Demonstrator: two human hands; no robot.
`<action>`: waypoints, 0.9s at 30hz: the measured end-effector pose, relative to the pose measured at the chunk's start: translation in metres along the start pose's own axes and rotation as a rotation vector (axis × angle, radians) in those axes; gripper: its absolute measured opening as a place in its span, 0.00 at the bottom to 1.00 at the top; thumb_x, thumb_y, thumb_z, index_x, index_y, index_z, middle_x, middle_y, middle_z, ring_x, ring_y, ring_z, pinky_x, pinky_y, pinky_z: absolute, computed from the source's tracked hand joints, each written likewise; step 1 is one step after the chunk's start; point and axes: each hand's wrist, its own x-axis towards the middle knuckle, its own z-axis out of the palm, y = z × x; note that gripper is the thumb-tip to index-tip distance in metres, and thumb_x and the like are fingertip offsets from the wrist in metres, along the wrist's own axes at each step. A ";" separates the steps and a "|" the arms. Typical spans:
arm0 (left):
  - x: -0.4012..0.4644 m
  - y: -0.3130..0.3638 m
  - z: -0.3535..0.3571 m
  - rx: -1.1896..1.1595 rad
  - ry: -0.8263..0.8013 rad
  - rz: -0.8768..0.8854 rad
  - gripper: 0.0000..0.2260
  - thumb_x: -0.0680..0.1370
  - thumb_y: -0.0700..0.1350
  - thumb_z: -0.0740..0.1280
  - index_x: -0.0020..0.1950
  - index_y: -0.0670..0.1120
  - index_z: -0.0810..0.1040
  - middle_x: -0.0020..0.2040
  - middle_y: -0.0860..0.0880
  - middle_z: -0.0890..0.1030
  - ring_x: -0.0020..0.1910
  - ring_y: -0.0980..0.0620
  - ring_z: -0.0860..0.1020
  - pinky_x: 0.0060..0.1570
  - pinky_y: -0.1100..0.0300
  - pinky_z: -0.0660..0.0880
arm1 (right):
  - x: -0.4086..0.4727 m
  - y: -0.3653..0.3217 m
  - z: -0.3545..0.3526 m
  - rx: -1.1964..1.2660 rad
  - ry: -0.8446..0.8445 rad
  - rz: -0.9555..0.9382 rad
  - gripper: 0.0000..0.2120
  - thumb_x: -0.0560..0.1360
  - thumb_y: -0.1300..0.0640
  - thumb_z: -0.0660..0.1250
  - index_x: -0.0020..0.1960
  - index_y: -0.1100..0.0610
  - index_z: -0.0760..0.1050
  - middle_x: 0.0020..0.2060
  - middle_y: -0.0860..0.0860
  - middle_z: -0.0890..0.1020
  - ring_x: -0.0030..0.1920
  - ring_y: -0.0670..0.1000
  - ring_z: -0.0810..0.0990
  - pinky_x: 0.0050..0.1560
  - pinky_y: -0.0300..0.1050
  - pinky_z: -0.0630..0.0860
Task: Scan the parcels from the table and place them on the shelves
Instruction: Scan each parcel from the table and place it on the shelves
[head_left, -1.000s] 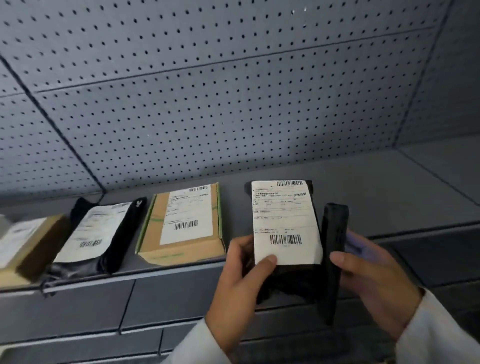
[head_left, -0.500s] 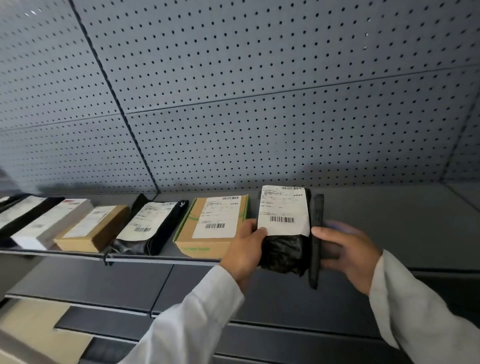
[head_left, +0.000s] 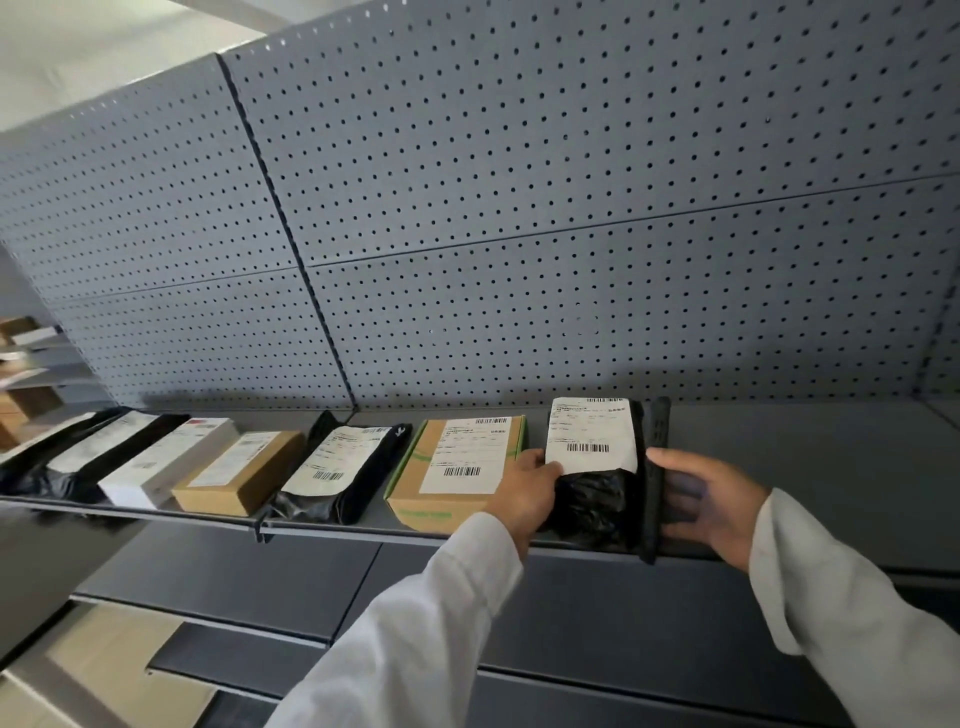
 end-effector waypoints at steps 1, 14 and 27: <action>0.001 -0.001 0.000 0.006 0.002 0.005 0.12 0.82 0.42 0.58 0.63 0.46 0.74 0.58 0.45 0.80 0.56 0.45 0.79 0.59 0.48 0.78 | -0.001 0.000 0.000 0.000 -0.002 -0.005 0.03 0.75 0.57 0.70 0.46 0.54 0.82 0.36 0.51 0.87 0.40 0.53 0.83 0.42 0.51 0.76; -0.117 -0.051 -0.032 -0.423 0.083 0.199 0.12 0.81 0.39 0.65 0.63 0.48 0.77 0.61 0.49 0.82 0.62 0.52 0.79 0.64 0.54 0.74 | -0.073 0.029 0.004 0.021 -0.120 -0.219 0.23 0.52 0.52 0.82 0.47 0.54 0.85 0.46 0.52 0.86 0.44 0.50 0.85 0.42 0.49 0.82; -0.205 -0.142 -0.113 -0.630 0.527 -0.113 0.14 0.73 0.43 0.68 0.57 0.40 0.80 0.53 0.42 0.85 0.50 0.44 0.83 0.48 0.53 0.81 | -0.067 0.153 0.146 0.006 -0.544 0.260 0.47 0.35 0.45 0.87 0.53 0.60 0.84 0.47 0.58 0.85 0.43 0.53 0.86 0.38 0.46 0.82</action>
